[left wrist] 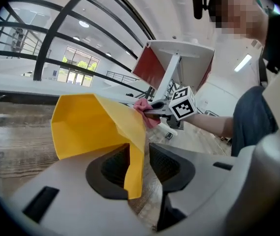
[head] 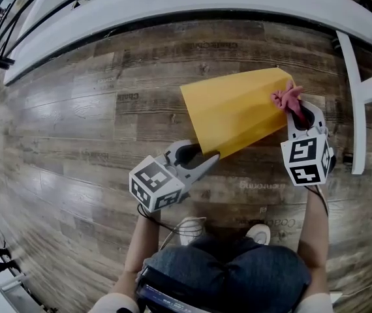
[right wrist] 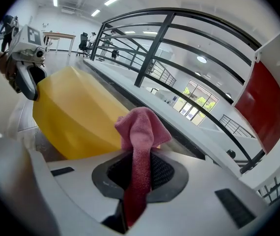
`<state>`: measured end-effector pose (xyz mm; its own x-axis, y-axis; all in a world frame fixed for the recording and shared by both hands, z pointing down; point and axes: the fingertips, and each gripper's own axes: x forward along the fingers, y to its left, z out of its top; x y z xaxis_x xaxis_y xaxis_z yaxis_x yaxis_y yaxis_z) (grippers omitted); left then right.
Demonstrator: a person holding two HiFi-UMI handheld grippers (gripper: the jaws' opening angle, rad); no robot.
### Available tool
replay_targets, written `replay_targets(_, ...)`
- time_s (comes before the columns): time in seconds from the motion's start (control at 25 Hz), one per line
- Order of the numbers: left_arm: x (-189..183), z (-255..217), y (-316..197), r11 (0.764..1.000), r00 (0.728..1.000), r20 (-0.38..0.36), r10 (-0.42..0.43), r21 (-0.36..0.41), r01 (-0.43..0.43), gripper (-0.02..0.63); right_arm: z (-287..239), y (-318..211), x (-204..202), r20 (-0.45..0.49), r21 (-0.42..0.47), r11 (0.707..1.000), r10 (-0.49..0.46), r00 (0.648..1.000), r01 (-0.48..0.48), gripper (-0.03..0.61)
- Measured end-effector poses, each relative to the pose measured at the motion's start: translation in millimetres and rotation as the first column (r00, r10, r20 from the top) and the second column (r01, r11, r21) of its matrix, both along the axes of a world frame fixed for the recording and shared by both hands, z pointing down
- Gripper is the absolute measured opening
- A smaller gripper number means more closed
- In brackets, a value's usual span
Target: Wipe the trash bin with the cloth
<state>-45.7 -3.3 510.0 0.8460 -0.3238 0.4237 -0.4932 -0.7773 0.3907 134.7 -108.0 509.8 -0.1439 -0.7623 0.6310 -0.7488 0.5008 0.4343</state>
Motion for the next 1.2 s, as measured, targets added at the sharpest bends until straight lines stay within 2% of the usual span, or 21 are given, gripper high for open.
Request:
replay_targets(0.28,13,33,14,0.998,0.997,0.058,0.041,-0.051,-0.038,0.107,1,-2,-2,-0.012,0.001,1.000,-0.009,1.000,0.009,0.043)
replay_targets(0.36,15,45,19,0.998,0.994,0.099,0.048,-0.051,-0.043,0.106,1,-3,-1,-0.012,0.003,1.000,-0.010,1.000,0.010,0.043)
replay_targets(0.44,20,49,20,0.999,0.993,0.108,0.048,-0.029,-0.046,0.103,0,-4,-1,-0.018,0.008,1.000,-0.012,1.000,0.013,0.044)
replay_targets(0.52,23,47,21,0.999,0.993,0.107,0.046,-0.007,-0.045,0.017,-4,-5,-2,-0.032,0.025,1.000,-0.015,0.999,0.016,0.044)
replay_targets(0.64,26,41,20,0.998,0.994,0.089,0.056,-0.020,-0.054,0.013,-29,-3,-14,-0.014,0.089,0.996,-0.025,1.000,0.026,0.043)
replay_targets(0.76,28,28,17,0.996,0.999,0.017,0.049,-0.071,-0.048,0.011,-57,8,-53,0.042,0.132,0.985,-0.121,0.992,0.114,0.043)
replay_targets(0.84,27,18,13,0.995,0.999,-0.025,0.036,-0.096,-0.039,0.012,-69,20,-87,0.064,0.134,0.967,-0.226,0.972,0.216,0.044)
replay_targets(1.0,25,8,10,0.990,0.997,-0.076,0.016,-0.142,-0.027,0.012,-76,48,-150,0.135,0.114,0.912,-0.407,0.904,0.394,0.044)
replay_targets(1.12,23,6,9,0.985,0.995,-0.095,0.003,-0.170,-0.019,0.011,-67,70,-183,0.111,0.076,0.859,-0.512,0.852,0.506,0.043)
replay_targets(1.2,21,6,8,0.981,0.993,-0.115,-0.014,-0.193,-0.009,0.012,-59,78,-192,0.076,0.057,0.836,-0.549,0.833,0.546,0.044)
